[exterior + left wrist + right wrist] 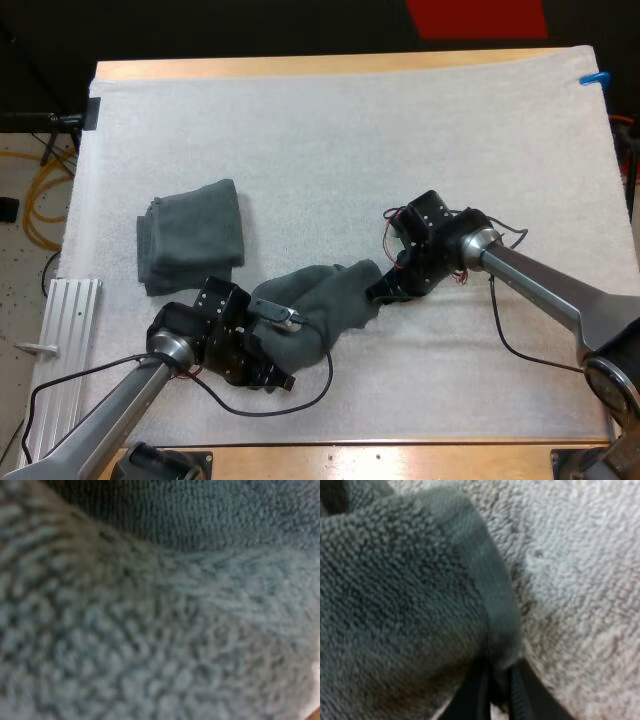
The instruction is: Pick towel from pile fold and stack
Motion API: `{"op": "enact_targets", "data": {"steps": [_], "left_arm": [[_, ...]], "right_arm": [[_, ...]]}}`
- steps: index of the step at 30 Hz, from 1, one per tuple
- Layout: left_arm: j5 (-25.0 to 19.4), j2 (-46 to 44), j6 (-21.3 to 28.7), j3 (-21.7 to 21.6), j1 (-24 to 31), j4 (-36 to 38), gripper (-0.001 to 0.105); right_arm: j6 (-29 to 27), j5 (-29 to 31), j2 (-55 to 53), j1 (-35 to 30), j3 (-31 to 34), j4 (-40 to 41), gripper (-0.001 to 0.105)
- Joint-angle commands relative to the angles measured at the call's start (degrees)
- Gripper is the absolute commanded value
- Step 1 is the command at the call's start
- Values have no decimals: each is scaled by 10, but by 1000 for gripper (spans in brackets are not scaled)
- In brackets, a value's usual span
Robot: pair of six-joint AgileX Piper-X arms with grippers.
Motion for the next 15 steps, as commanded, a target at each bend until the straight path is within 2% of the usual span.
{"op": "enact_targets", "data": {"steps": [1,6,9,14,15], "left_arm": [[-3,-6,2,-11,1,12,0],[32,-6,2,-66,1,38,0],[56,-6,2,-118,1,54,0],[140,-6,2,-212,1,76,0],[146,-6,2,-220,1,78,0]], "right_arm": [[-2,-12,-17,4,3,-5,0],[-4,42,-92,4,3,-29,0],[-4,57,-146,4,3,-30,0],[-2,84,-239,4,3,-25,0],[0,90,-250,4,3,-24,0]]}}
